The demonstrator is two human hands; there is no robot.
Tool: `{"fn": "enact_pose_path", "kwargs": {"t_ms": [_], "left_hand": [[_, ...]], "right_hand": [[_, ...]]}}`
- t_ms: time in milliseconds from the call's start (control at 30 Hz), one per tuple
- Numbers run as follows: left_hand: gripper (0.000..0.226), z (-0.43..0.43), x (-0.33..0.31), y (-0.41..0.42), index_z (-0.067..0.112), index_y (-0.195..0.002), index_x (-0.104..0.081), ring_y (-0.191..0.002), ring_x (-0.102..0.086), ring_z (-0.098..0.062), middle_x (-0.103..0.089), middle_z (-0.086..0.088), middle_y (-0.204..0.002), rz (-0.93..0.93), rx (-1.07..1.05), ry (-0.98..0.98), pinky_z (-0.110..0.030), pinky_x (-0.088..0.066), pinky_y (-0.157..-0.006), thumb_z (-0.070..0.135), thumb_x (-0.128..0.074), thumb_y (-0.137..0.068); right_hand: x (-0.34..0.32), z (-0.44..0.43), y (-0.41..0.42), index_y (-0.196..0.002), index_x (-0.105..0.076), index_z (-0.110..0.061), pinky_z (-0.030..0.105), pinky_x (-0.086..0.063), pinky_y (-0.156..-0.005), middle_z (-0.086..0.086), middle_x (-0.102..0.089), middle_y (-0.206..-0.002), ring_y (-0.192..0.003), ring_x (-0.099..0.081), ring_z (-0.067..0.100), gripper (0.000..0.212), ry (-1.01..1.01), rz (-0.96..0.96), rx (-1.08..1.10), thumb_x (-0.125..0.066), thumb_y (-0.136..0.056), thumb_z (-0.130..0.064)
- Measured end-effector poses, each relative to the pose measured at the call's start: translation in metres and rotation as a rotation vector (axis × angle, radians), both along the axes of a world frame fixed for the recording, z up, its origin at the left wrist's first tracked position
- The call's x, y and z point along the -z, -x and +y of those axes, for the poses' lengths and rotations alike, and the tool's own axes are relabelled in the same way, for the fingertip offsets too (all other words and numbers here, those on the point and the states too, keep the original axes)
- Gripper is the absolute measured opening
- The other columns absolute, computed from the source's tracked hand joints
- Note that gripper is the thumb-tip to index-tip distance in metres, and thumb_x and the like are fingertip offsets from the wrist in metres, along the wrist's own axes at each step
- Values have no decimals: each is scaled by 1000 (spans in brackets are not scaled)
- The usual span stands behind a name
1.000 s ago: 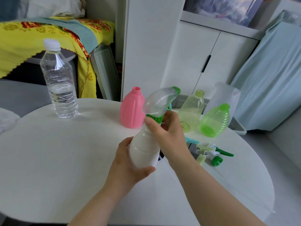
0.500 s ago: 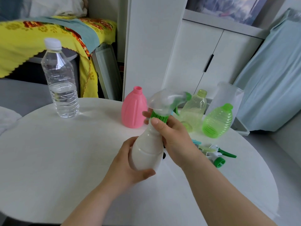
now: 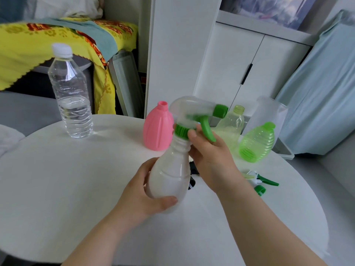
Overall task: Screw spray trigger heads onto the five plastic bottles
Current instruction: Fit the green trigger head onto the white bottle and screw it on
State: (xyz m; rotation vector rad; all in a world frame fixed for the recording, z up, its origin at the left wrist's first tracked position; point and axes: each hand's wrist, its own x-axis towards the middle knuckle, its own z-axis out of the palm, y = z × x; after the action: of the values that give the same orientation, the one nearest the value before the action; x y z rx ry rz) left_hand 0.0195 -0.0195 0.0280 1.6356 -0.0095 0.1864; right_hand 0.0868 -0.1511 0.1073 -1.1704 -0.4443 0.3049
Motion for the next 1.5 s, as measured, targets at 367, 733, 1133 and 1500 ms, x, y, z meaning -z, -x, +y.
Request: {"fn": "enact_pose_path", "kwargs": {"t_ms": [367, 733, 1133, 1500], "left_hand": [[72, -3, 1, 0, 65, -93, -42, -90, -52, 18, -60, 36, -98, 20, -4, -131, 0, -41, -66, 42, -73, -32], [70, 5, -5, 1, 61, -94, -51, -93, -61, 5, -63, 32, -100, 23, 113, 1, -11, -50, -68, 42, -76, -32], [71, 6, -4, 2, 59, -97, -48, -97, -57, 9, -60, 35, -102, 42, 127, -98, -14, -45, -77, 44, -75, -33], [97, 2, 0, 1, 53, -115, -29, -104, -47, 1, -44, 26, -115, 53, -44, -270, -16, -37, -80, 47, -72, -29]], "right_hand": [[-8, 6, 2, -67, -58, -23, 28, -43, -66, -1, -53, -69, -69, -49, 13, 16, 316, -85, 283, -73, -62, -22], [-8, -6, -2, -91, -65, -12, 22, -53, -77, -1, -72, -85, -83, -65, 12, 22, -12, 34, -120, -53, -73, -11], [-1, -5, -7, -74, -70, -23, 24, -54, -72, -9, -72, -73, -76, -66, 8, 11, 163, -9, -43, -61, -69, -27], [1, 2, -10, -68, -62, -16, 19, -50, -54, -6, -65, -55, -54, -61, 8, 4, 103, 17, -13, -57, -69, -17]]}}
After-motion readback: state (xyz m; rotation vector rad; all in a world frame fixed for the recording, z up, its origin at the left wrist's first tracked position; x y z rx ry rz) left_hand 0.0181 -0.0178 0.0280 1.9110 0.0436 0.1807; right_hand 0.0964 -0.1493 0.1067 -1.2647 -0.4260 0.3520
